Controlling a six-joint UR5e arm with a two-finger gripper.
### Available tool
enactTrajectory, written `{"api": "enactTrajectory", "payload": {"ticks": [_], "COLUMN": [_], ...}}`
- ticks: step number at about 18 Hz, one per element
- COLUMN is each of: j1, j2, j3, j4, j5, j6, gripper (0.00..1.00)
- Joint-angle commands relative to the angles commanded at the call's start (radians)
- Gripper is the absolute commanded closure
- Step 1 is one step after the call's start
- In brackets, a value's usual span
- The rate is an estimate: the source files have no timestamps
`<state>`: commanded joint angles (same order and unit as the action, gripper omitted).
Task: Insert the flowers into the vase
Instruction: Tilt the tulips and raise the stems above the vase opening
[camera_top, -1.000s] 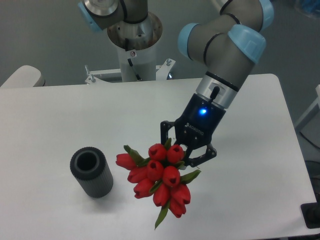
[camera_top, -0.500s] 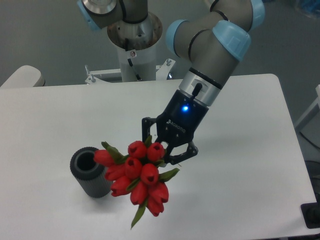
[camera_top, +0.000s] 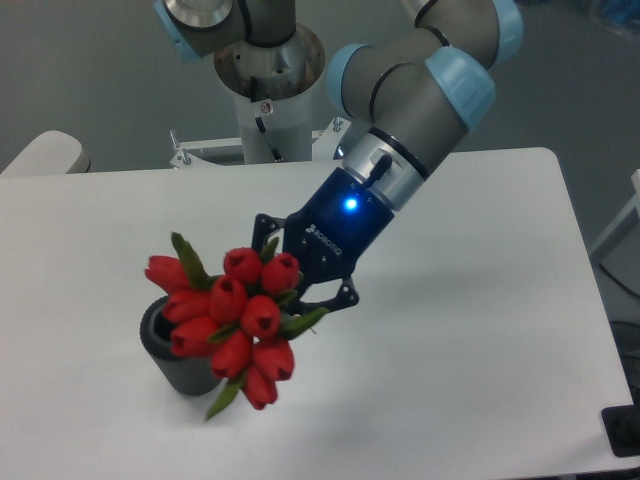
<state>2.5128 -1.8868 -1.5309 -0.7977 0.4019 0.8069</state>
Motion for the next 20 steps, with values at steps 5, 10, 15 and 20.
{"api": "enactTrajectory", "payload": {"ticks": [5,10,15,20], "j1": [-0.044,-0.092,-0.121,-0.133], "j2": [0.006,0.021,0.034,0.035], "j3": [0.002,-0.003,-0.038,-0.081], "j4": [0.002,0.021,0.031,0.038], "j5": [-0.005,-0.035,-0.034,-0.047], "j6": [0.003,0.008,0.052,0.104], "gripper": [0.82,0.83,0.83,0.83]}}
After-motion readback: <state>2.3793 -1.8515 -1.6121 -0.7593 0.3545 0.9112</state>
